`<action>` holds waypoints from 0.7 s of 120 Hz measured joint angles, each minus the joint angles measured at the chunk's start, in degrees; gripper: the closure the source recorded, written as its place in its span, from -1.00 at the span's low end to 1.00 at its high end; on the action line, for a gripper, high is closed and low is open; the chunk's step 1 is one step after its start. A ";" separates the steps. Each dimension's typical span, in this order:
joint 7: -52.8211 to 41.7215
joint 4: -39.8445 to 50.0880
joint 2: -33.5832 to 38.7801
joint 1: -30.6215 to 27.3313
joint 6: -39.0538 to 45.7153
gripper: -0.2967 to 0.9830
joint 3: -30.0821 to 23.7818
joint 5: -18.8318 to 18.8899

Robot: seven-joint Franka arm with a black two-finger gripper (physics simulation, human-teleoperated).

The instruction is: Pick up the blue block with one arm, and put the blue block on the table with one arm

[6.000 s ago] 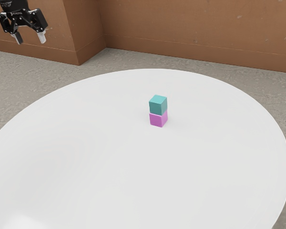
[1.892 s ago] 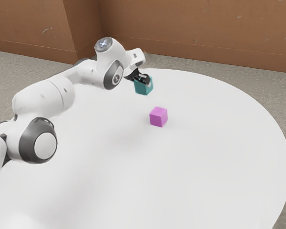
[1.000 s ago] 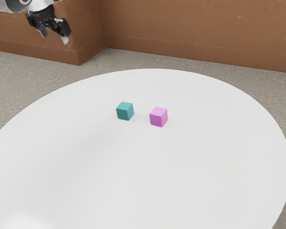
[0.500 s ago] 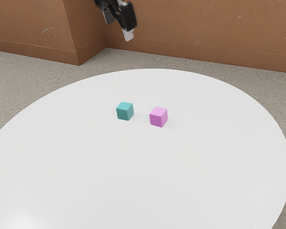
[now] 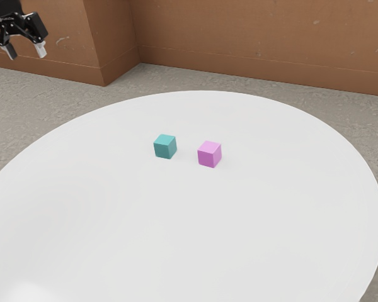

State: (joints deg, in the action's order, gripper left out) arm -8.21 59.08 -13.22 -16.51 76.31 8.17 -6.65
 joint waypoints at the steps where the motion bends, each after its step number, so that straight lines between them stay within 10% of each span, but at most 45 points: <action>1: -0.01 0.00 0.00 0.00 -0.01 -0.50 0.00 -0.02; 84: -0.71 0.00 0.00 0.00 -0.25 -0.50 0.00 -0.38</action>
State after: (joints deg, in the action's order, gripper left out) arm -8.92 59.08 -13.22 -16.51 76.06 8.17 -7.03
